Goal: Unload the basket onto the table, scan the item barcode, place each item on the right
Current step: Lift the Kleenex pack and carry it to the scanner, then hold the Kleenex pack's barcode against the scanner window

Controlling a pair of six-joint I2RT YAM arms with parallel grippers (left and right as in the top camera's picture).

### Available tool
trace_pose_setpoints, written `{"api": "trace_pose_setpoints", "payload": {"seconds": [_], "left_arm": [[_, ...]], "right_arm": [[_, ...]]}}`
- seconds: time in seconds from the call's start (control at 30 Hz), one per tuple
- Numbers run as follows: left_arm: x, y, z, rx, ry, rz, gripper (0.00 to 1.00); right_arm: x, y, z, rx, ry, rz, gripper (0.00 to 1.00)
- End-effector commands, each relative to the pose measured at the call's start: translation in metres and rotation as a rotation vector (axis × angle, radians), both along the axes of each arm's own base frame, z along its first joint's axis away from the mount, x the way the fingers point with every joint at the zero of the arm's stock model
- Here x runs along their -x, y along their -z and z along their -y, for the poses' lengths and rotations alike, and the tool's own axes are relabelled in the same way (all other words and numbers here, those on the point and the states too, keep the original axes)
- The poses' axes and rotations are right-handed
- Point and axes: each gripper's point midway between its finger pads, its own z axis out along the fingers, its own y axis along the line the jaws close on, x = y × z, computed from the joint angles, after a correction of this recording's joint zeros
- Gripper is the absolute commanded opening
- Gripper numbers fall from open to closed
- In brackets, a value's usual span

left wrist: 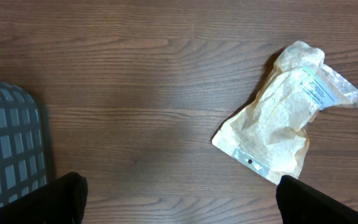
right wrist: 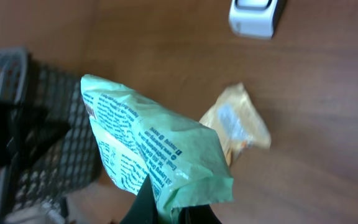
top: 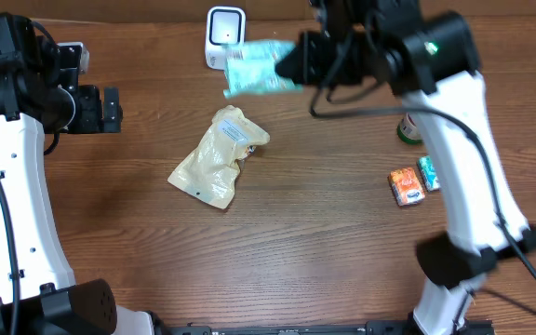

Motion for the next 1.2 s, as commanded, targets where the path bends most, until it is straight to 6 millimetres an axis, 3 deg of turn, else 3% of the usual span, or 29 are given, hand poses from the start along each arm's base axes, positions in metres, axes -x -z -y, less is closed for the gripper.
{"api": "trace_pose_setpoints", "payload": {"seconds": [0.0, 0.17, 0.43, 0.6, 0.7, 0.93, 1.17], "left_arm": [[-0.001, 0.002, 0.002, -0.008, 0.026, -0.004, 1.0], [-0.001, 0.002, 0.002, -0.008, 0.026, -0.004, 1.0], [-0.001, 0.002, 0.002, -0.008, 0.026, -0.005, 1.0], [-0.001, 0.002, 0.002, -0.008, 0.026, -0.005, 1.0], [-0.001, 0.002, 0.002, -0.008, 0.026, -0.004, 1.0], [-0.001, 0.002, 0.002, -0.008, 0.026, -0.005, 1.0], [-0.001, 0.002, 0.002, -0.008, 0.026, -0.005, 1.0]], "right_arm": [[-0.046, 0.013, -0.008, 0.045, 0.035, 0.079, 0.04], [-0.098, 0.036, -0.011, 0.176, 0.07, 0.248, 0.04], [-0.179, 0.067, -0.031, 0.538, 0.088, 0.634, 0.04], [-0.208, 0.089, -0.055, 0.826, -0.118, 0.883, 0.04], [-0.222, 0.102, -0.06, 0.998, -0.209, 0.976, 0.04], [-0.255, 0.114, -0.063, 1.063, -0.111, 1.096, 0.04], [-0.273, 0.131, -0.073, 1.283, -0.239, 1.257, 0.04]]}}
